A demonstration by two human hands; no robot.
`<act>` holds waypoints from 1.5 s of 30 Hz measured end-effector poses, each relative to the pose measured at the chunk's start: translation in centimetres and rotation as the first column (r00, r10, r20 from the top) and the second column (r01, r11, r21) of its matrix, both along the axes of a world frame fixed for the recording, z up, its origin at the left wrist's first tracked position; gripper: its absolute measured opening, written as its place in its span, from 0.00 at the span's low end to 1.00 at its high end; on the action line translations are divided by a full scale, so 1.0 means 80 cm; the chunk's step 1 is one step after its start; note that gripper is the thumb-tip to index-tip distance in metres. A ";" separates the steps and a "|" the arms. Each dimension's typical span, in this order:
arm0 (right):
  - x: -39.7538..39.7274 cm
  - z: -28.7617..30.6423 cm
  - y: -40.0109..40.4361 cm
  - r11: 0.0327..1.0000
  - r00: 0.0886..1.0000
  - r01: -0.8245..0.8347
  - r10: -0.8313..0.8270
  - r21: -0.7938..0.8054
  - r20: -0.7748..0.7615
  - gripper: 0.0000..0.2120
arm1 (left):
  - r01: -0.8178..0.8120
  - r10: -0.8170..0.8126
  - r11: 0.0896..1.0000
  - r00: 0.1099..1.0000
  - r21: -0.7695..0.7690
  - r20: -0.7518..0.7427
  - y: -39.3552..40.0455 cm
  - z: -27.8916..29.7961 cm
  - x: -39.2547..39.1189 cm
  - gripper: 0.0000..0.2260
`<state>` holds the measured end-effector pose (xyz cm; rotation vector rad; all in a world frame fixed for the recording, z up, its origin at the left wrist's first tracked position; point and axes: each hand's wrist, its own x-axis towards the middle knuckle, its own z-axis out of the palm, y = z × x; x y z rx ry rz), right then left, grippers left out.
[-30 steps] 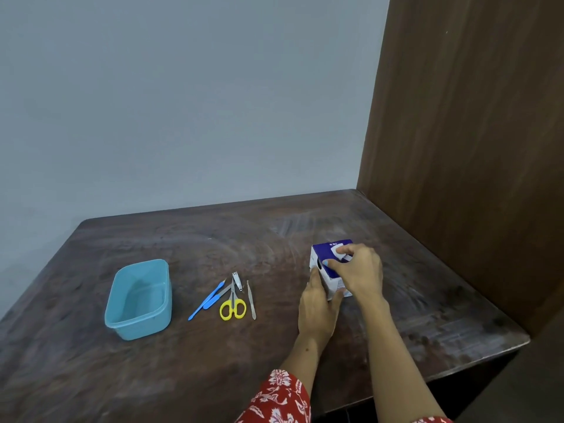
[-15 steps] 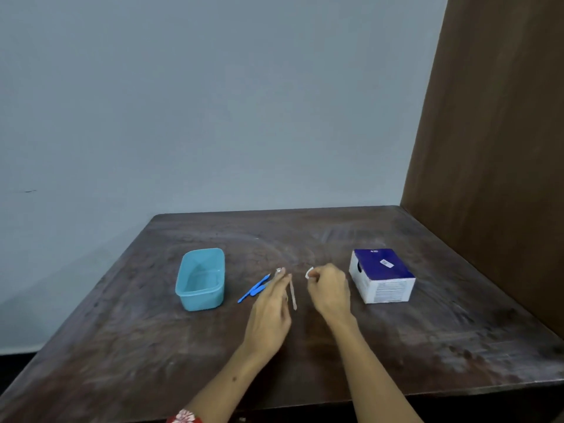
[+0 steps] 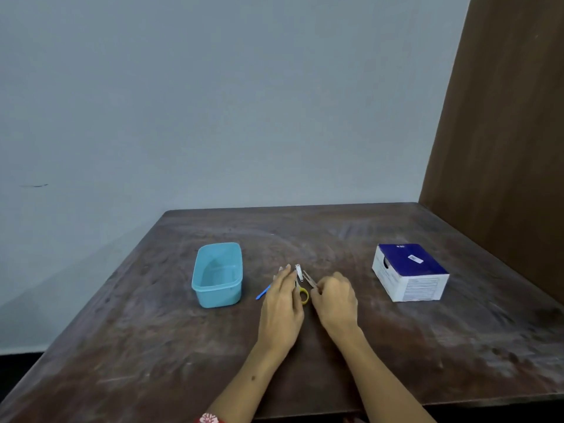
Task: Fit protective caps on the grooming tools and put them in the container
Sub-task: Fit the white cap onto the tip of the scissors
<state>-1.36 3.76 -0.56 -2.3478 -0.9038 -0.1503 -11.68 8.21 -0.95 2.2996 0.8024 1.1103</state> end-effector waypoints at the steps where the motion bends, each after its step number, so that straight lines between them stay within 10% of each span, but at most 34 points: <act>1: 0.004 -0.002 0.005 0.999 1.000 0.004 -0.003 0.032 -0.014 0.09 | -0.008 0.008 1.000 1.000 0.023 0.002 0.005 -0.001 0.006 0.15; 7: 0.028 -0.003 0.032 0.896 0.933 0.092 0.075 0.435 -0.352 0.05 | -0.051 0.054 0.994 0.998 0.097 -0.029 0.030 -0.004 0.029 0.12; 17: 0.023 -0.009 0.060 0.717 0.965 0.015 0.173 0.697 -0.198 0.05 | -0.094 0.105 0.994 0.951 -0.053 0.290 0.039 0.007 0.037 0.13; 34: -0.011 -0.008 0.042 0.662 0.943 -0.225 0.334 0.715 -0.013 0.09 | 0.105 0.131 0.861 0.900 -0.498 0.416 0.044 -0.002 0.029 0.09; 45: -0.010 0.001 0.034 0.494 0.699 0.143 0.563 0.858 -0.441 0.16 | 0.176 0.085 0.864 0.872 -0.471 0.481 0.048 -0.006 0.027 0.13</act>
